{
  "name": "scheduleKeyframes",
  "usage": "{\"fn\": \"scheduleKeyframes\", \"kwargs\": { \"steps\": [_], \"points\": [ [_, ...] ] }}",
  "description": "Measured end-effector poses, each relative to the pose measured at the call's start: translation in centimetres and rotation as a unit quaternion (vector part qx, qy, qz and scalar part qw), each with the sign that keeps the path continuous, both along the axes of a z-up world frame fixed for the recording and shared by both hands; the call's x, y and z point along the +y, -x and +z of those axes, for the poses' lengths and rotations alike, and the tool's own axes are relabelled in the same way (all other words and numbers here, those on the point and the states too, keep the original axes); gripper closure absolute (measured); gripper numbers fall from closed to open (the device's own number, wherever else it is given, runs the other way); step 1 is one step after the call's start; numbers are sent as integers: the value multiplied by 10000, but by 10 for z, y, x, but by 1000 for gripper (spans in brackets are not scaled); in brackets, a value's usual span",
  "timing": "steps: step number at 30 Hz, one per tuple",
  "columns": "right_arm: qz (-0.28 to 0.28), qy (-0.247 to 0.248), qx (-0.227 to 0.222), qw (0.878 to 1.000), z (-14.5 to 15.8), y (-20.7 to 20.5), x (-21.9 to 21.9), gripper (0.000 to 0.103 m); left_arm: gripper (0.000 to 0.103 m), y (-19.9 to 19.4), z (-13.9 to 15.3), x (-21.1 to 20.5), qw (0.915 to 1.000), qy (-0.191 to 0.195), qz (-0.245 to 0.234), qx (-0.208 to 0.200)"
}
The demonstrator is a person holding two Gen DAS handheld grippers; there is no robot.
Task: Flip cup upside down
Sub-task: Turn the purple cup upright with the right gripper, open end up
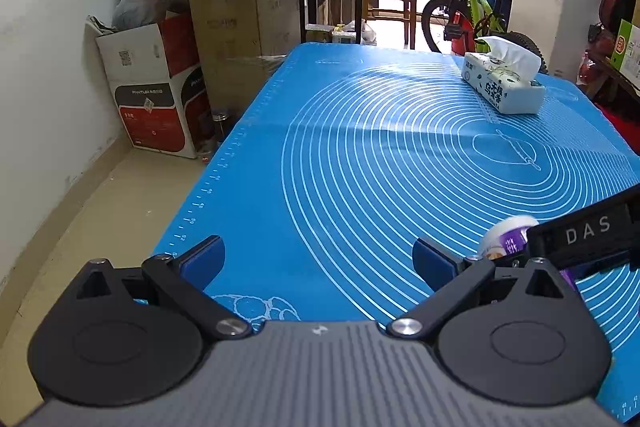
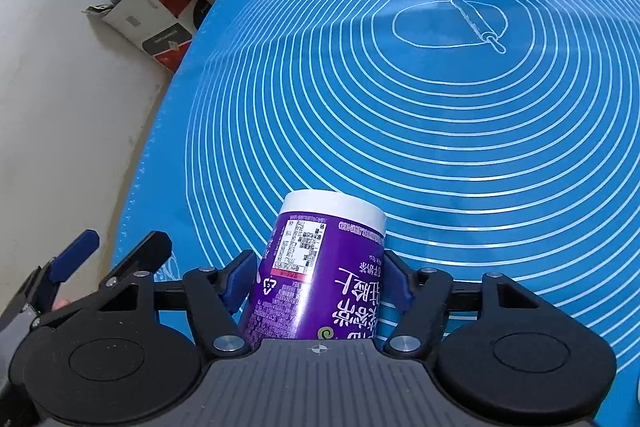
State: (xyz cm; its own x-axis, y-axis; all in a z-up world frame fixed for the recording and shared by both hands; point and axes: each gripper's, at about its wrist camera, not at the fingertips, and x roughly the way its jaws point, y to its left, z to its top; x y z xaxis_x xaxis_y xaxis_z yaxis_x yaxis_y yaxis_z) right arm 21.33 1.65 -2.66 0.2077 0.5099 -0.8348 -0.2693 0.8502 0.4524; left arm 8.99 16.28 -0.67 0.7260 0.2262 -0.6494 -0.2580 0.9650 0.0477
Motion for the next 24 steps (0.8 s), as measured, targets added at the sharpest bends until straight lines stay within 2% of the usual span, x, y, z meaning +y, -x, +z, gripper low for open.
{"fn": "scheduleKeyframes", "kwargs": {
  "steps": [3,6,11,15,19,22,24],
  "points": [
    [133,15,-434,9990,10,8,-2,35,4,0,0,0,10000,19,-29,-10],
    [65,73,-1253,9921,32,20,-10,35,4,0,0,-1,10000,66,-28,-27],
    [-106,222,-2646,9640,50,45,-21,36,4,-1,0,-5,9998,150,-78,-64],
    [-138,670,-3651,9285,47,66,-18,36,4,-1,0,-11,9997,182,-151,-72],
    [-28,928,-4269,8995,36,84,-17,36,4,0,-1,-16,9995,224,-220,-89],
    [-16,916,-4540,8863,28,94,-21,36,4,2,-2,-19,9993,265,-258,-89],
    [-69,874,-4635,8817,25,102,-23,36,4,3,-3,-20,9991,288,-285,-85]
  ]
}}
